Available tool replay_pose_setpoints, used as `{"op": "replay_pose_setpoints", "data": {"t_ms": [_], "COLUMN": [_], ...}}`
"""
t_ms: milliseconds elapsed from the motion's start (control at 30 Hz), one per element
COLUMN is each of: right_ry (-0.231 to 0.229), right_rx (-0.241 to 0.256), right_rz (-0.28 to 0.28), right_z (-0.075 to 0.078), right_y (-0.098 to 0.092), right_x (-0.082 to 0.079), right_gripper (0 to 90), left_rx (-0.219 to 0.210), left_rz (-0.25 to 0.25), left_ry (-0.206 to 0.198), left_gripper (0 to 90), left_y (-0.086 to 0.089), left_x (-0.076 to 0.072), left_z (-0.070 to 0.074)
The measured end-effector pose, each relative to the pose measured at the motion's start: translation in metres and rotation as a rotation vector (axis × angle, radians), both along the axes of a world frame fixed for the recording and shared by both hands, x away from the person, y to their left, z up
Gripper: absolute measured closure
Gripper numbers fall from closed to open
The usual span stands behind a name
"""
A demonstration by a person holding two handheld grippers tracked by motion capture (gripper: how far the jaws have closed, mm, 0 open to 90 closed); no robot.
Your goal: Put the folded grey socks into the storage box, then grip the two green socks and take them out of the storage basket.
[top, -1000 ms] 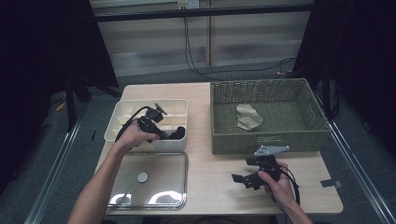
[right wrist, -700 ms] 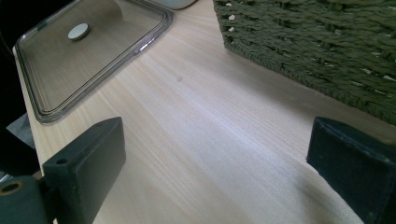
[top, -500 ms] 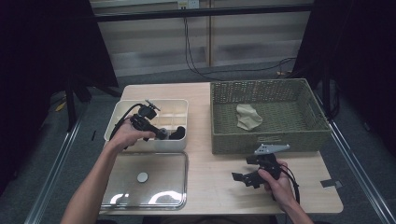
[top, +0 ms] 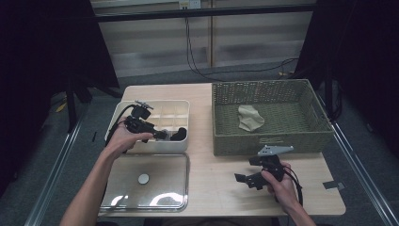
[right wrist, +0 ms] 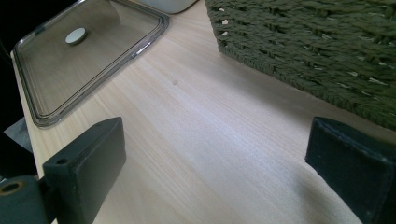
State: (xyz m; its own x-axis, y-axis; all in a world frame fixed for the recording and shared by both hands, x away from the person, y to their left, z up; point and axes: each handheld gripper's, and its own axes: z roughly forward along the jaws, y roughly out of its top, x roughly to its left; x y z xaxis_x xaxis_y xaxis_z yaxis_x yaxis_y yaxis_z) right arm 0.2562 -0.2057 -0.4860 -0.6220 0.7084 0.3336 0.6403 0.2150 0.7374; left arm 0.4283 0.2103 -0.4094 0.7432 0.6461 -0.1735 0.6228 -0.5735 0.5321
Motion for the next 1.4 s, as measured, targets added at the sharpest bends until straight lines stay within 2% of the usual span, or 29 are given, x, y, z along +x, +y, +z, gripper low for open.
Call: {"op": "replay_pose_setpoints", "data": {"t_ms": [100,167,200,267,300,400,467,600,633,700,767,900,1033,1167,1267,1400], "right_ry": [-0.011,-0.012,-0.015,-0.019,-0.018,-0.02,-0.02,-0.023,-0.029,-0.029,-0.036,-0.034,-0.03,-0.021,-0.026,-0.02], "right_rx": [0.007,0.006,0.005,0.001,0.002,0.001,0.0,-0.001,0.004,0.0,-0.011,-0.012,-0.012,0.008,0.01,0.026], "right_rz": [0.001,-0.001,-0.003,-0.006,-0.011,-0.011,-0.01,-0.023,-0.023,-0.032,-0.043,-0.047,-0.047,-0.054,-0.047,-0.043], "right_z": [0.0,0.0,0.0,0.001,0.001,0.001,0.001,0.003,0.003,0.004,0.004,0.006,0.007,0.011,0.013,0.015], "right_y": [0.0,0.0,-0.001,-0.001,-0.001,-0.002,-0.001,-0.001,-0.002,-0.002,-0.002,-0.002,-0.004,-0.006,-0.006,-0.007], "right_x": [0.0,0.0,0.0,0.0,0.0,0.0,0.001,0.004,0.004,0.004,0.003,0.001,0.0,0.0,-0.001,-0.002], "right_gripper": [4.7,4.7,4.7,4.7,4.7,4.7,4.8,5.8,5.8,5.9,7.1,7.2,7.7,9.7,10.9,18.8], "left_rx": [-0.023,-0.053,-0.085,-0.093,-0.101,-0.125,-0.119,-0.152,-0.157,-0.175,-0.183,-0.194,-0.2,-0.212,-0.232,-0.228], "left_rz": [-0.01,0.011,0.033,0.023,0.038,0.041,0.051,0.069,0.069,0.075,0.068,0.055,0.087,0.096,0.091,0.083], "left_ry": [-0.018,-0.032,-0.03,-0.044,-0.056,-0.066,-0.073,-0.094,-0.079,-0.078,-0.094,-0.098,-0.121,-0.136,-0.131,-0.142], "left_gripper": [15.0,12.8,12.4,12.3,12.2,13.4,13.7,14.5,14.4,14.6,16.6,16.5,16.5,16.8,16.9,16.7], "left_y": [0.002,0.003,0.003,0.007,0.007,0.01,0.011,0.015,0.017,0.016,0.014,0.016,0.022,0.026,0.028,0.028], "left_x": [-0.003,-0.007,-0.01,-0.013,-0.016,-0.022,-0.026,-0.034,-0.036,-0.042,-0.05,-0.062,-0.072,-0.084,-0.093,-0.107], "left_z": [0.004,0.004,0.004,0.003,0.003,0.0,0.0,0.0,0.001,-0.001,-0.001,-0.005,-0.012,-0.019,-0.024,-0.03]}}
